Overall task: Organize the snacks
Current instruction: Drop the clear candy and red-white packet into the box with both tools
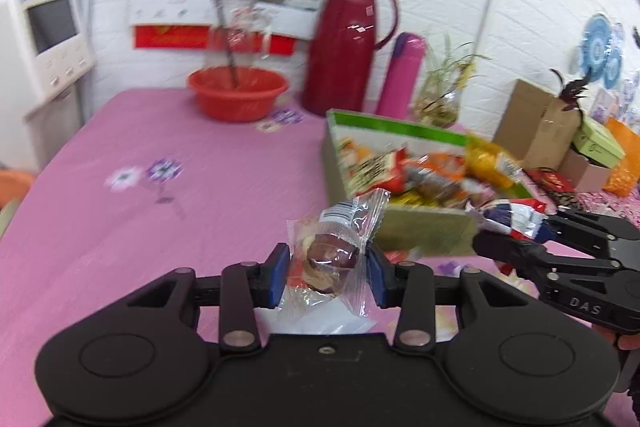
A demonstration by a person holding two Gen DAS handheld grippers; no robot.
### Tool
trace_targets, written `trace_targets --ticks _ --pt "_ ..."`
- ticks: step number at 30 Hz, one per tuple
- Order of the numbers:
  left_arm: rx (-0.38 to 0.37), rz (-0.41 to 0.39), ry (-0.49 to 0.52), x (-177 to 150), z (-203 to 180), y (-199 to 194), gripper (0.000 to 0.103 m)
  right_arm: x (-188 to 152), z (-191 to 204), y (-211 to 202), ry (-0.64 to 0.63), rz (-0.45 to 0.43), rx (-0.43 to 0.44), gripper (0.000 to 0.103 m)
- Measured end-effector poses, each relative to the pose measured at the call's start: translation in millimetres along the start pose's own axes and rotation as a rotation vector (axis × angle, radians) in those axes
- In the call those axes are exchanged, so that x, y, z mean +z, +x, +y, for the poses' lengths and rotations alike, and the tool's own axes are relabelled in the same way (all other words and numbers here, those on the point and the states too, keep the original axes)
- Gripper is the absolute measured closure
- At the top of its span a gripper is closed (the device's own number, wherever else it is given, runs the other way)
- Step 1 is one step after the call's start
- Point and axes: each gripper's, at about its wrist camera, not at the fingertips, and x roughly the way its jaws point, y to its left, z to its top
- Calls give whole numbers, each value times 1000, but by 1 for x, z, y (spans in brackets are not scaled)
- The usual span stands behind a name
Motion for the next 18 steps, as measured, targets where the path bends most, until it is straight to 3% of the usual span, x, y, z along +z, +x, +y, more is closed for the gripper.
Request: trace_targets --ticks 10,18 --pt "-68 -67 64 71 -66 62 84 24 -55 1 44 -105 -173 48" --pt "-54 -37 28 94 -74 131 82 26 -82 34 37 -127 -234 48"
